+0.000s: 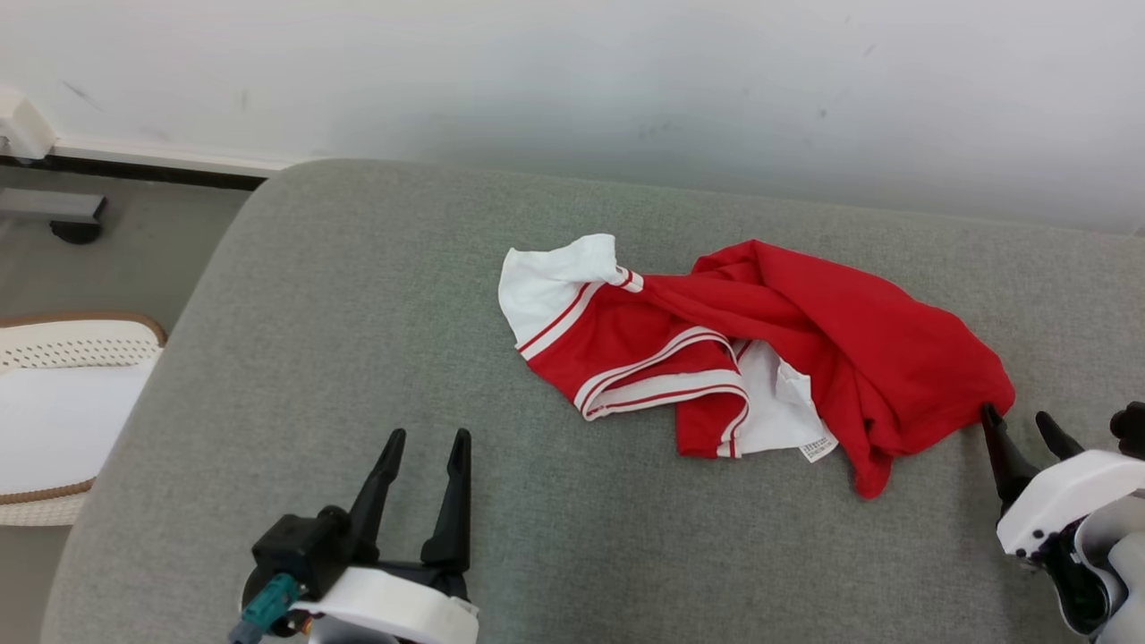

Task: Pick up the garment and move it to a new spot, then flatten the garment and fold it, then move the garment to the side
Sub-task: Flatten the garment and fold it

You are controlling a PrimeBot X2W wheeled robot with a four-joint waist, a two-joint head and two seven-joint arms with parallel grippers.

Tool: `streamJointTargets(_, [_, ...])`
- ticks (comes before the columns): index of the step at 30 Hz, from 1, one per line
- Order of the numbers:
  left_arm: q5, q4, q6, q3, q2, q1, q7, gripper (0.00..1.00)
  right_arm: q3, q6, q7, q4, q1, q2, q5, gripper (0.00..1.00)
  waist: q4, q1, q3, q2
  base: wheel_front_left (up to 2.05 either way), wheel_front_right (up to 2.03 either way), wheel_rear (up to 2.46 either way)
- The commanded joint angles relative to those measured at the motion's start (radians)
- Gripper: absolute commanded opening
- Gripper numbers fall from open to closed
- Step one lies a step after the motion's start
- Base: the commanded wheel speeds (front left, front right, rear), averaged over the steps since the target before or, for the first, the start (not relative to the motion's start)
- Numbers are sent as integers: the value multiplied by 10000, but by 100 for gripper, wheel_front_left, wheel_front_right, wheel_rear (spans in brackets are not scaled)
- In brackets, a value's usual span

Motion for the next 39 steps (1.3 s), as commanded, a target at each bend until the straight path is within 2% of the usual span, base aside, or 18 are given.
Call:
streamJointTargets(1, [86, 0, -28, 30, 43, -7, 2, 100, -157, 1, 75, -100, 29, 71, 298, 100, -17, 0, 81, 0, 0, 0, 0])
streamJointTargets(6, [160, 29, -97, -12, 43, -209, 2, 100, -609, 1, 625, -591, -195, 227, 1211, 100, 112, 0, 325, 0, 0, 0, 0])
streamJointTargets(9, [174, 61, -101, -25, 43, -245, 2, 100, -734, 1, 765, -740, -268, 94, 1498, 100, 276, 0, 427, 0, 0, 0, 0])
streamJointTargets(10, [167, 72, -114, -31, 43, -262, 2, 100, -742, 1, 720, -779, -302, 38, 1517, 50, 356, 0, 455, 0, 0, 0, 0])
streamJointTargets(11, [160, 79, -111, -33, 43, -271, 1, 100, -752, 1, 654, -855, -341, 1, 1553, 10, 415, 0, 464, 0, 0, 0, 0])
streamJointTargets(12, [140, 84, -101, -19, 44, -269, 1, 100, -786, 1, 599, -959, -378, -52, 1609, 0, 475, 0, 480, 0, 0, 0, 0])
streamJointTargets(17, [100, 25, -100, -33, 40, -237, 3, 100, -1075, 1, 552, -1511, -664, -637, 1914, 0, 631, 0, 649, 0, 0, 0, 0])
streamJointTargets(23, [9, -101, -53, -168, 42, -436, 3, 100, -1301, 1, 1095, -1790, -1929, -1512, 1855, 0, 790, 0, 1290, 0, 0, 0, 0])
streamJointTargets(29, [-123, -184, -43, -359, 44, -749, 1, 100, -1044, 1, 1730, -867, -3789, -1876, 973, 0, 1106, 0, 1992, 0, 0, 0, 0])
streamJointTargets(33, [-279, -209, 7, -465, 42, -923, 3, 100, -864, 0, 1638, 377, -4757, -1933, 183, 0, 1328, 0, 2201, 0, 0, 0, 0])
streamJointTargets(34, [-308, -203, 32, -475, 42, -949, 3, 100, -796, 1, 1632, 709, -4932, -1867, 5, 35, 1354, 0, 2221, 0, 0, 0, 0])
streamJointTargets(35, [-330, -199, 46, -492, 42, -973, 3, 100, -730, 0, 1700, 1046, -5080, -1808, -124, 100, 1377, 0, 2227, 0, 0, 0, 0])
streamJointTargets(39, [-395, -138, 109, -488, 42, -908, 3, 100, -537, 1, 1626, 1873, -5281, -1529, -489, 100, 1297, 0, 2001, 0, 0, 0, 0])
